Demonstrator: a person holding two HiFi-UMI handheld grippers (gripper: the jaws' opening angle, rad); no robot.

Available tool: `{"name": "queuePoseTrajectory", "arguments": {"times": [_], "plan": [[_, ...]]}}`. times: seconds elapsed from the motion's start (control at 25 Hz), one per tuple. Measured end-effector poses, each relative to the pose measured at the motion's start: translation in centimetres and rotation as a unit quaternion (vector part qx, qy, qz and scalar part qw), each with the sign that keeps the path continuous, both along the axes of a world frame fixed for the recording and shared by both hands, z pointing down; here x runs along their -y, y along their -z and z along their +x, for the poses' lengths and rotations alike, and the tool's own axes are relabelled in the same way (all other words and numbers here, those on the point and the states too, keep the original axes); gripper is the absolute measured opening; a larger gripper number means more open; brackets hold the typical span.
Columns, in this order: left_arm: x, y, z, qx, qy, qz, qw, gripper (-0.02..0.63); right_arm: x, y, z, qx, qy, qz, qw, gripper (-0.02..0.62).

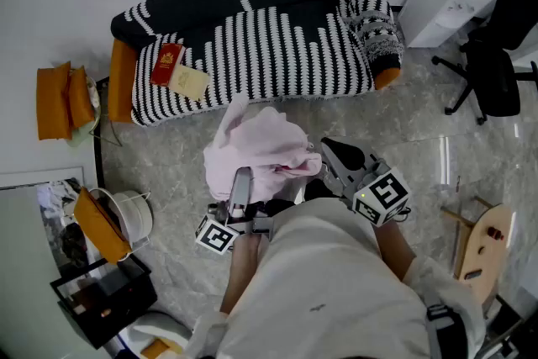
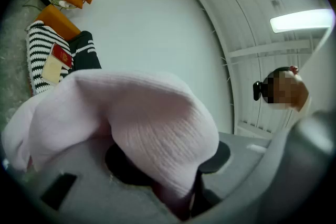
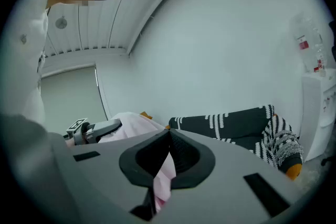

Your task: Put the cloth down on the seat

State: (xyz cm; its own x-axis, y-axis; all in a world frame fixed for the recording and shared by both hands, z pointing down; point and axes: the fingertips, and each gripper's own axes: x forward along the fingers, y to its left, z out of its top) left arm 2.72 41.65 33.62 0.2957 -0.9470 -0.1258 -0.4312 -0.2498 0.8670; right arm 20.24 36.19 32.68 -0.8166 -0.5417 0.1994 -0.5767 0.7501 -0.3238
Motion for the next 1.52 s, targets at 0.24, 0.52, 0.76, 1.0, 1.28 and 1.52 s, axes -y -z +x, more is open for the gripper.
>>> {"name": "queuePoseTrajectory", "arguments": {"times": [0.24,0.52,0.76,1.0,1.28,1.52], "plan": [[0.7,0.5,1.2,0.007,-0.003,0.003,1.0,0.195,0.2,0.4,1.3,-0.002,0.003,0.008,1.0,0.008],[1.5,0.6,2.0,0.01,-0.003,0.001,0.9999,0.196,0.7,0.8,2.5,0.009,0.005,0.014,1.0,0.008],[1.5,0.8,2.7,0.002,-0.002,-0.003,1.0,0.196,0.6,0.6,2.5,0.015,0.018,0.008,1.0,0.008],[1.8,1.4,2.0,-0.004,-0.016,0.002,0.9999,0.196,0.9,-0.3,0.5,0.022,0.018,-0.015,0.999,0.008],[4.0,0.8,-1.0,-0.009,-0.044,0.002,0.999,0.196,2.4,0.0,-2.9,0.016,0.002,-0.013,1.0,0.009],[7.5,0.8,-4.1,-0.015,-0.072,0.01,0.9972,0.196,5.5,1.6,-6.3,0.017,-0.017,0.003,1.0,0.008]]}}
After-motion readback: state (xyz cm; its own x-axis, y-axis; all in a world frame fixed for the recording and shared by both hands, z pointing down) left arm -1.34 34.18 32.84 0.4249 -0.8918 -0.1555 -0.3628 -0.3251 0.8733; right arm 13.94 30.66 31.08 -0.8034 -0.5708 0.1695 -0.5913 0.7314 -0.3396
